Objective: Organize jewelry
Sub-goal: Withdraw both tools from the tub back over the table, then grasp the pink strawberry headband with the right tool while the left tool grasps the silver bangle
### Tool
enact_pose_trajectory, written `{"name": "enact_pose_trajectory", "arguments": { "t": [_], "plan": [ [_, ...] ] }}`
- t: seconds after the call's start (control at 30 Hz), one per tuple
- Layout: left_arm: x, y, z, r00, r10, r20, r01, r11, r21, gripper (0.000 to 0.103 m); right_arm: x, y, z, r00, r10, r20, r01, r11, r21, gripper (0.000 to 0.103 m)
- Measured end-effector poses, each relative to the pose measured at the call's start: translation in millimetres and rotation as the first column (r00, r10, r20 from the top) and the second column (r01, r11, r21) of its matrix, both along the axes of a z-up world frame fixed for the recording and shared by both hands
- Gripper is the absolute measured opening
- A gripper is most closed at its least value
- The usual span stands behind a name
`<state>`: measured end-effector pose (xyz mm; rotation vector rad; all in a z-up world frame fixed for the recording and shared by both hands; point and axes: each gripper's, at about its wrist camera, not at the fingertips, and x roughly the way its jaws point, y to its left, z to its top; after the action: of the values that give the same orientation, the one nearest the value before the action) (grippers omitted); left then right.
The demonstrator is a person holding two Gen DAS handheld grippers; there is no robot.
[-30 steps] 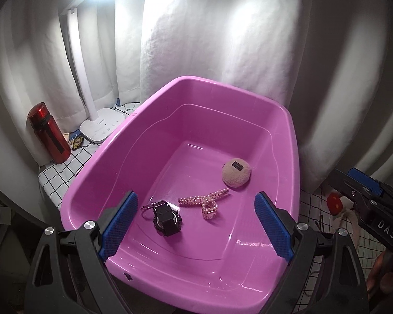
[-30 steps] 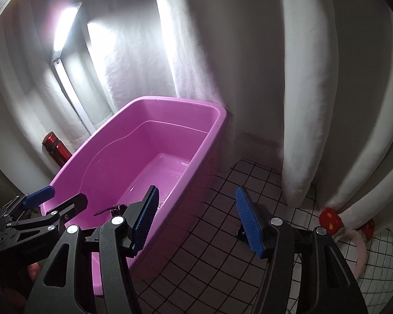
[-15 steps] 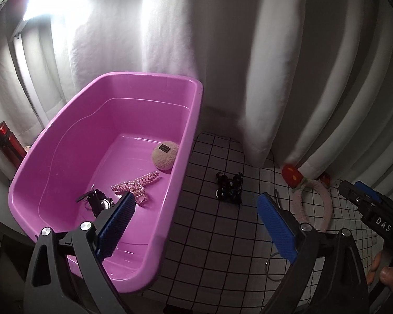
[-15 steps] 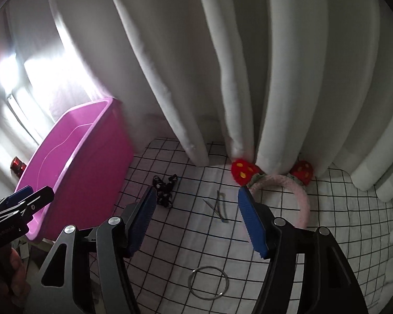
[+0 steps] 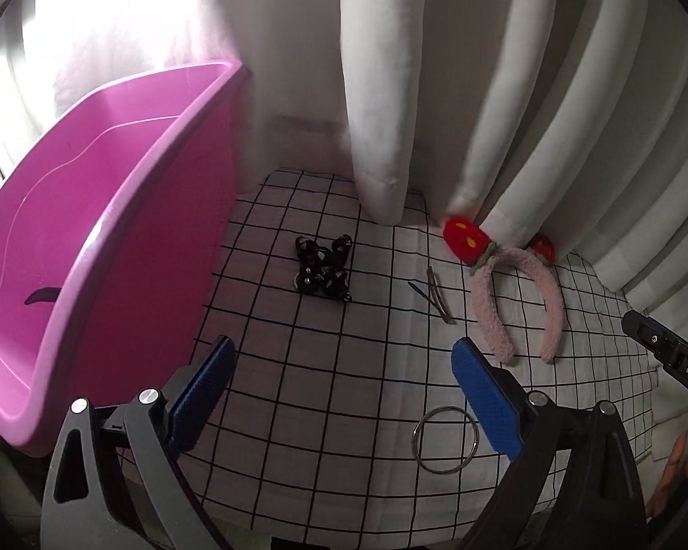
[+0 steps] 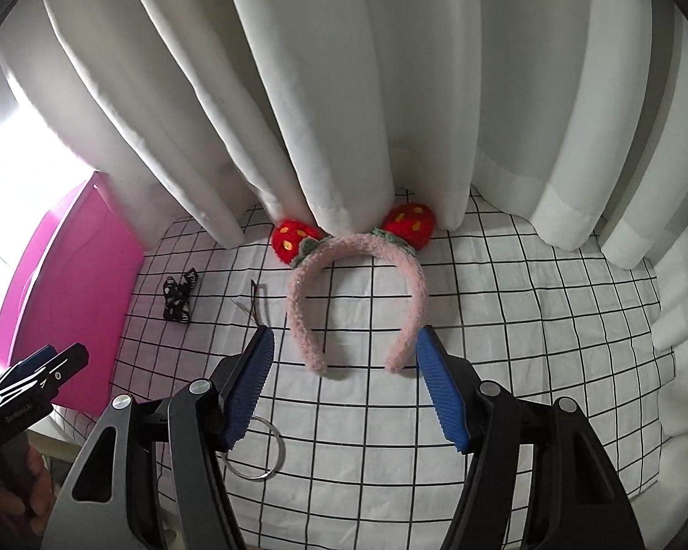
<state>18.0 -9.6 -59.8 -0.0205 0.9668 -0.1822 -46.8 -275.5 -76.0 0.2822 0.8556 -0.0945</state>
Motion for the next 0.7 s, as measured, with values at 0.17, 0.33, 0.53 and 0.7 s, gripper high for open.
{"name": "enact_pose_trajectory", "arguments": {
  "t": [0.17, 0.33, 0.53, 0.7],
  "plan": [
    [-9, -21, -24, 1.000, -0.013, -0.025, 0.014, 1.000, 0.009, 0.093, 5, -16, -23, 0.999, 0.010, -0.037, -0.010, 1.000, -0.001, 0.062],
    [-21, -37, -52, 0.998, 0.002, -0.066, -0.001, 1.000, 0.011, 0.093, 17, -27, -44, 0.997, 0.050, -0.062, -0.050, 0.999, -0.013, 0.062],
    [-39, -60, -80, 0.991, 0.016, -0.129, -0.011, 0.999, 0.035, 0.093, 36, -43, -64, 0.992, 0.094, -0.080, -0.094, 0.996, -0.007, 0.062],
    [-49, -76, -95, 0.989, 0.041, -0.143, -0.037, 0.999, 0.029, 0.093, 54, -52, -78, 0.987, 0.134, -0.087, -0.136, 0.991, -0.013, 0.062]
  ]
}}
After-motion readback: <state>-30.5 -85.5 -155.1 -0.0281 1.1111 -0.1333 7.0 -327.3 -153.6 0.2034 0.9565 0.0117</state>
